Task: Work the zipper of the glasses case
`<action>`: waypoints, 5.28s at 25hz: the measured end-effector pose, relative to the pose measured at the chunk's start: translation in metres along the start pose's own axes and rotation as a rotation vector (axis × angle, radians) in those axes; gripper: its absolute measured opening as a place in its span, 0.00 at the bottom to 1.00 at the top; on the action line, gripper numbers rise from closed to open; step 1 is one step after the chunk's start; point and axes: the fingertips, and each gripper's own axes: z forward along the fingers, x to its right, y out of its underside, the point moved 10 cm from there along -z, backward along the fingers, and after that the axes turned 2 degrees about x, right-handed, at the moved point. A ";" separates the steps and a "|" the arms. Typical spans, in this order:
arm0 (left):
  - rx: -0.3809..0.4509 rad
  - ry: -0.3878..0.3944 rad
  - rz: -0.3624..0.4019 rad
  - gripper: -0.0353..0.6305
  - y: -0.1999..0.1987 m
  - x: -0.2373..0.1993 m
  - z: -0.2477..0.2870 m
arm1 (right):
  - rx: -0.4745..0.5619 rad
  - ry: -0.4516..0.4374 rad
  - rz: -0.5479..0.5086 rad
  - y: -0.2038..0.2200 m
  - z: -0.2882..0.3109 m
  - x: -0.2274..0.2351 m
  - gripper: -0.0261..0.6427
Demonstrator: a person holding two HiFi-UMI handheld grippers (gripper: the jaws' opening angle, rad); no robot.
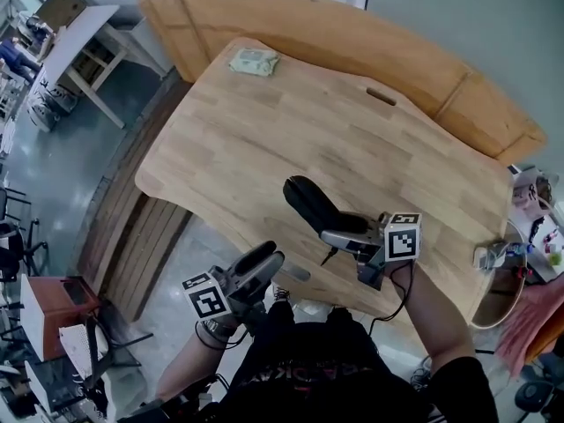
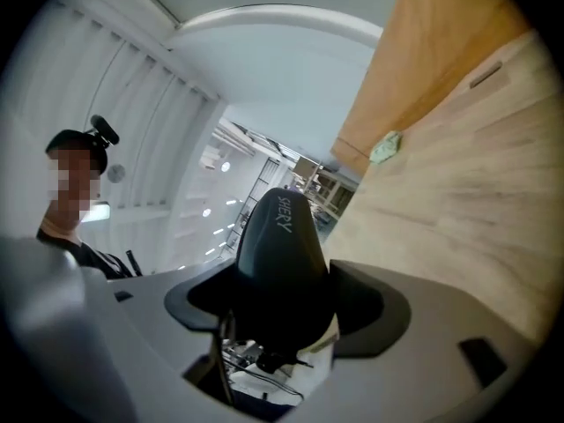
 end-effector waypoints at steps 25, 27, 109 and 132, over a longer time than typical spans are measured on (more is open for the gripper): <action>-0.076 0.836 0.244 0.58 -0.021 0.111 0.041 | 0.052 -0.530 0.255 0.058 0.018 -0.142 0.55; -0.076 0.838 0.250 0.55 -0.023 0.112 0.037 | 0.049 -0.534 0.251 0.060 0.021 -0.145 0.55; 0.302 0.800 -0.374 0.52 -0.089 0.096 0.068 | 0.317 0.599 -1.661 0.029 0.004 -0.249 0.09; 0.217 0.706 0.024 0.52 -0.104 0.115 0.060 | 0.146 0.515 -1.549 0.033 -0.006 -0.237 0.06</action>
